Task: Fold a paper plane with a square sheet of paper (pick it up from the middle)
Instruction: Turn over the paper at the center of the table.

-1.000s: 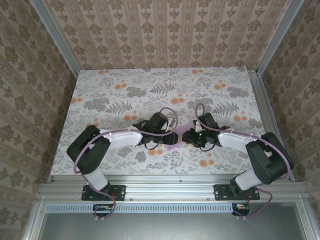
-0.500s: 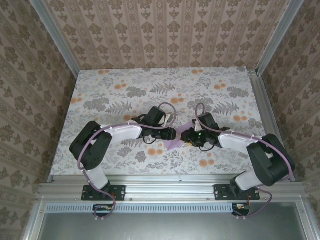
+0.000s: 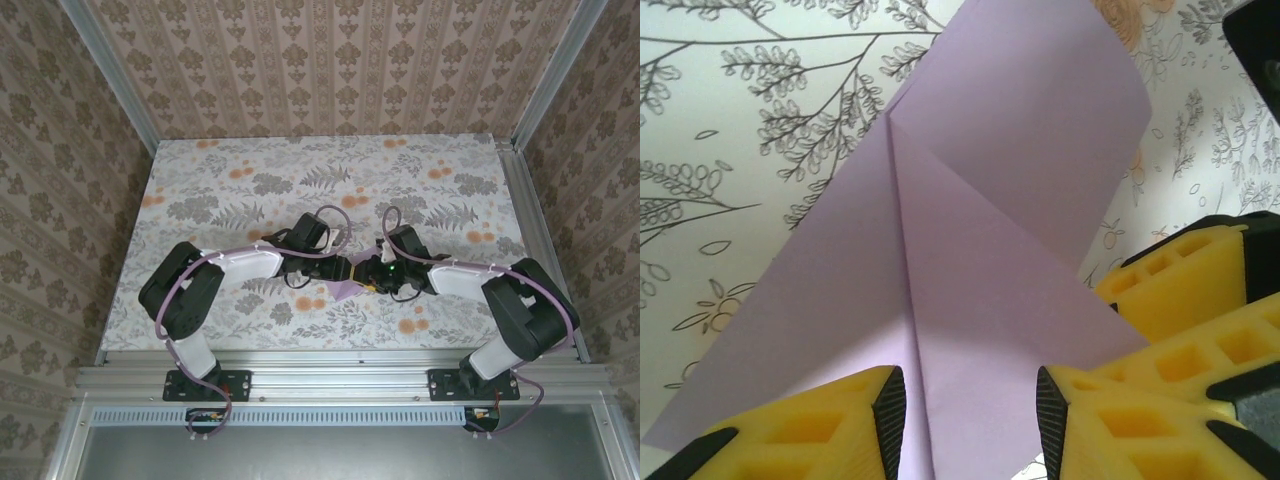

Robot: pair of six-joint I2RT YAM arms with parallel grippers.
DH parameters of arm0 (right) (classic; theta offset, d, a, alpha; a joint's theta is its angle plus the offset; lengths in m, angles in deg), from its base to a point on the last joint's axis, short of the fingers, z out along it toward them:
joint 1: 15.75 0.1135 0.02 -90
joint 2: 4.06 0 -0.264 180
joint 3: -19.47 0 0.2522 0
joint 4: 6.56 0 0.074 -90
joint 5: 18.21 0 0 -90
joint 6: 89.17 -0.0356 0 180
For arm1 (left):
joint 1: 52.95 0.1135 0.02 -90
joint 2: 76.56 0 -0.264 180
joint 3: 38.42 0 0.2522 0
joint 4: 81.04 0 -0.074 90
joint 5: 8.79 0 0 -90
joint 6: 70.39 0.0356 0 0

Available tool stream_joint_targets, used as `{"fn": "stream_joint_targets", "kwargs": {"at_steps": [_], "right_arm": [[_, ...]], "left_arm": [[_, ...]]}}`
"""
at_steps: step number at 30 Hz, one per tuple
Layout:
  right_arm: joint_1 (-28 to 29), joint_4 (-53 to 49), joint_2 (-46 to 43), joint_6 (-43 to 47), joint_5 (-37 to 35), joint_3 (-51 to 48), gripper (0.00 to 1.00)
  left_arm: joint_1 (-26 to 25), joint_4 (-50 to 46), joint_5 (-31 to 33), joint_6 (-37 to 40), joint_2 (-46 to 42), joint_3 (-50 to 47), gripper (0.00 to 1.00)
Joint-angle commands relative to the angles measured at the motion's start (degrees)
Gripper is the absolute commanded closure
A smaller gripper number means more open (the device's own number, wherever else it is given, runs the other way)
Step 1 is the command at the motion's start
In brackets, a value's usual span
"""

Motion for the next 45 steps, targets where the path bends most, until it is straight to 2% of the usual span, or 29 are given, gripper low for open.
{"fn": "stream_joint_targets", "kwargs": {"at_steps": [1,11,21,29,38,41,45], "right_arm": [[0.24,-0.35,1.58,1.12,-0.87,0.74,0.72],[0.14,5.70,0.13,3.68,1.53,-1.96,1.00],[-0.37,9.76,-3.90,6.88,4.01,-4.64,1.00],[-1.18,12.49,-6.81,7.38,6.21,-5.70,1.00],[-1.80,13.64,-8.83,7.17,7.73,-6.50,1.00],[-1.79,13.76,-8.83,7.47,7.95,-6.58,1.00],[-1.89,14.56,-10.90,7.38,8.08,-7.11,1.00]], "left_arm": [[0.59,-0.46,-0.78,0.75,-1.14,-0.98,0.58],[2.73,5.74,-4.40,-3.93,-2.31,-3.50,0.55],[5.24,17.72,-9.65,-13.25,-3.09,-7.95,0.49],[5.41,22.52,-10.85,-15.81,-2.71,-9.89,0.44],[5.42,32.66,-12.66,-21.39,-1.47,-12.05,0.39],[5.35,36.74,-15.01,-24.16,-0.33,-12.68,0.38],[4.97,38.40,-15.22,-25.47,0.79,-12.74,0.37]]}}
